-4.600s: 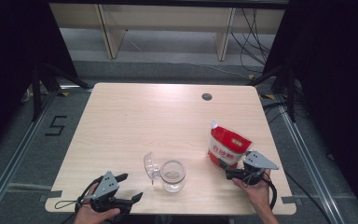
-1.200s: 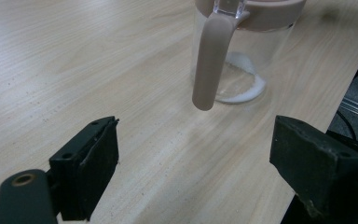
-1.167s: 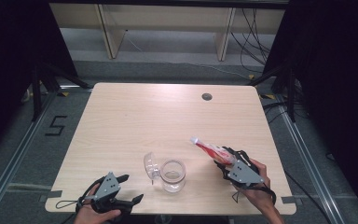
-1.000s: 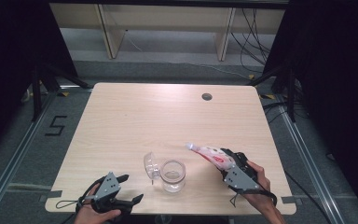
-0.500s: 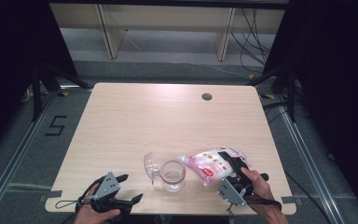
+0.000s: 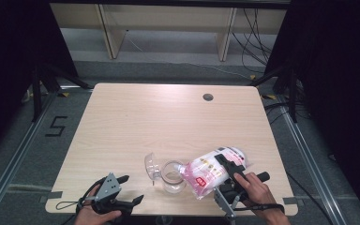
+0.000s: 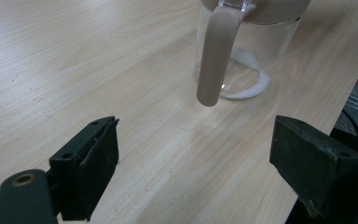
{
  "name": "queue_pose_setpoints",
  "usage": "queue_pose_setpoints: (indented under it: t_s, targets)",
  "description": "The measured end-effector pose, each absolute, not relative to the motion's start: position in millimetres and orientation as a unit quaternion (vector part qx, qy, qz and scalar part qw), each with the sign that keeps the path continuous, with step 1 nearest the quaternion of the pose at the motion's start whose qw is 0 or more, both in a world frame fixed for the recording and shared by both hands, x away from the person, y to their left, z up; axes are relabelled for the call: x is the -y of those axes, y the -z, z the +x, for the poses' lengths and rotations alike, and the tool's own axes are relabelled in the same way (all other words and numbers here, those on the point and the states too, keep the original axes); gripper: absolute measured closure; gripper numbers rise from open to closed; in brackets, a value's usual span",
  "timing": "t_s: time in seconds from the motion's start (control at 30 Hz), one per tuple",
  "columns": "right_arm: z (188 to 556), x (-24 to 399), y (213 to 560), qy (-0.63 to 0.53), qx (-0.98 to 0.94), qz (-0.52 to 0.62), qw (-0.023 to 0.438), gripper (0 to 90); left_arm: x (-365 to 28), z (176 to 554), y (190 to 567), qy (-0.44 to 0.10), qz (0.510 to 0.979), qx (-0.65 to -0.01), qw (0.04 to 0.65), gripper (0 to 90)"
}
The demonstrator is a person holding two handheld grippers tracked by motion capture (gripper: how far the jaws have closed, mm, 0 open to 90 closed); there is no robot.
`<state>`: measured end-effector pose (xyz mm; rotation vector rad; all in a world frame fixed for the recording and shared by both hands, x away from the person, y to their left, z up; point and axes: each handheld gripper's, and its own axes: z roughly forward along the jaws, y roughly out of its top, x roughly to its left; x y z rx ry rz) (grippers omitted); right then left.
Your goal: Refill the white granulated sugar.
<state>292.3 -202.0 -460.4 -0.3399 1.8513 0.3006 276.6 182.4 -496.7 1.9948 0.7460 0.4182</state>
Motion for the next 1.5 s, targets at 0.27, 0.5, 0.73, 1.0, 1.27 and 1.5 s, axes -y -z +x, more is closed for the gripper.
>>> queue_pose_setpoints:
  t_s: [0.27, 0.5, 0.73, 1.0, 1.27, 1.5]
  targets:
    - [293.0, 197.1, 458.8, -0.097, -0.777, -0.188, 0.594, 48.1, -180.9, 275.8, 497.2, -0.167, 0.81, -0.307, 0.47, 15.2]
    - [290.7, 189.8, 453.8, -0.065, -0.758, -0.215, 0.612, 48.4, -180.2, 274.4, 497.4, -0.163, 0.808, -0.314, 0.472, 15.2]
    - [289.6, 188.7, 454.7, -0.068, -0.757, -0.2, 0.619, 48.7, -180.2, 274.9, 497.9, -0.166, 0.807, -0.311, 0.473, 15.2]
    - [290.3, 185.9, 451.1, -0.043, -0.746, -0.228, 0.624, 49.0, -181.9, 274.5, 497.6, -0.173, 0.814, -0.302, 0.465, 15.3]
    - [289.9, 184.1, 449.0, -0.027, -0.738, -0.238, 0.631, 49.5, -181.3, 272.8, 497.9, -0.166, 0.81, -0.313, 0.467, 15.3]
    - [291.4, 187.0, 448.4, -0.012, -0.734, -0.245, 0.633, 49.8, -181.3, 274.3, 498.0, -0.176, 0.813, -0.302, 0.465, 15.3]
